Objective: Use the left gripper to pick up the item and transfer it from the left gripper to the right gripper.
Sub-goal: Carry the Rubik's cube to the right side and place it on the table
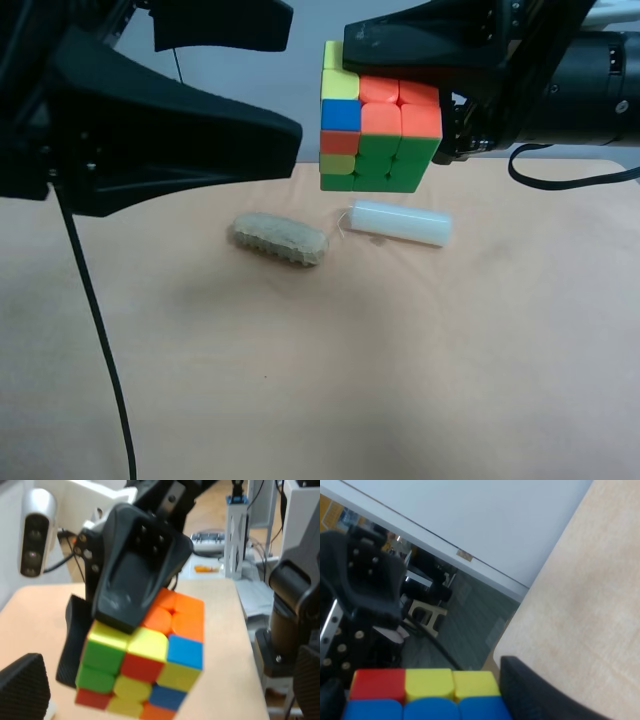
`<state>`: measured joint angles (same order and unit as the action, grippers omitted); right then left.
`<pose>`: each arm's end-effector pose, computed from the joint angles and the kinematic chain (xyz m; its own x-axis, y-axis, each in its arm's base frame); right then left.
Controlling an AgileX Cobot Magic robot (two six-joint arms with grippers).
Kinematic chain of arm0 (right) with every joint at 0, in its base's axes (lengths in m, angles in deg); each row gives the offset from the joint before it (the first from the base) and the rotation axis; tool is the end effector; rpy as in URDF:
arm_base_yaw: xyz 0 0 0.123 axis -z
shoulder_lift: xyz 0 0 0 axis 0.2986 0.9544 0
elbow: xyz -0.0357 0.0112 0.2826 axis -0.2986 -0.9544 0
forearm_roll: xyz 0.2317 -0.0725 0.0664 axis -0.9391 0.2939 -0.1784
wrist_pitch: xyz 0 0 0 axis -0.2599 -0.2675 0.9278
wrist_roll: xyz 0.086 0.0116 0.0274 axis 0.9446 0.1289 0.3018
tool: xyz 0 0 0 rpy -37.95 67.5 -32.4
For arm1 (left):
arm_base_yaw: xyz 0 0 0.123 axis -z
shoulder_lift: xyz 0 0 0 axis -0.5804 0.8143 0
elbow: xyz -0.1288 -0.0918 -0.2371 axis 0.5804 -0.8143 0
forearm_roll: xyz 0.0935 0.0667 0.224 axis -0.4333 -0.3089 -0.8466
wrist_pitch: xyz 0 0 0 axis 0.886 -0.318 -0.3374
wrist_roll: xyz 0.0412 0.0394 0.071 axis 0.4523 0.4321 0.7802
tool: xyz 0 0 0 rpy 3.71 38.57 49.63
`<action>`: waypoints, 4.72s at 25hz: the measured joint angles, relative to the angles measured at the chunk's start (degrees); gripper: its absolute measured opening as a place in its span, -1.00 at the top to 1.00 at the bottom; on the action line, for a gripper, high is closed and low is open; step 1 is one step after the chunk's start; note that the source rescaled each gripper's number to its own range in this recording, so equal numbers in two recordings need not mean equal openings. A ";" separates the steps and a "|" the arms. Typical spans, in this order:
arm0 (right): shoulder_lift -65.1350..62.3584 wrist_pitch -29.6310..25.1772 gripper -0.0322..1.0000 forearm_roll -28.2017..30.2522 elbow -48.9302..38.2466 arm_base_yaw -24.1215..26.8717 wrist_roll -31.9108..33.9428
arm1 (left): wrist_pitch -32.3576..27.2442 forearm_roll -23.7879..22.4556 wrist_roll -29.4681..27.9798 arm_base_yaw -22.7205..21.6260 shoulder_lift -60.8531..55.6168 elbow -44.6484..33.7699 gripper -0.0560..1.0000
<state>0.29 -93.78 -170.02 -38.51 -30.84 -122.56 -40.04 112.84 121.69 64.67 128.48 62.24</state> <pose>0.2051 0.1350 0.3017 -0.8540 0.1286 -0.5042 -0.4907 0.1232 0.8626 0.1615 -0.1647 0.3516 0.0793 0.3276 -0.9415 0.9763 0.1651 0.1397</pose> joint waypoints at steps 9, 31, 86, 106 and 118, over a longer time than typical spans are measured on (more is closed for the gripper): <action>0.00 0.00 0.94 0.00 0.00 0.00 0.00 | 2.39 -23.72 -26.63 0.00 -10.63 0.00 -1.00; 0.00 0.00 0.94 0.00 0.00 0.00 0.00 | -8.64 -62.82 -83.28 0.00 -37.05 -9.29 -1.00; 0.07 8.67 0.94 14.90 6.17 0.00 6.65 | -12.99 -78.19 -101.79 -20.82 -64.60 -22.05 -1.00; 3.16 20.47 0.94 78.26 18.26 0.00 51.48 | -12.99 -78.14 -101.79 -39.41 -64.60 -22.05 -1.00; 17.28 18.86 0.94 80.71 18.31 0.00 53.36 | -12.93 -78.14 -101.79 -39.41 -64.60 -22.09 -1.00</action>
<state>17.57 -74.92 -89.32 -20.20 -30.84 -69.20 -52.97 34.70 19.90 25.26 63.88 40.15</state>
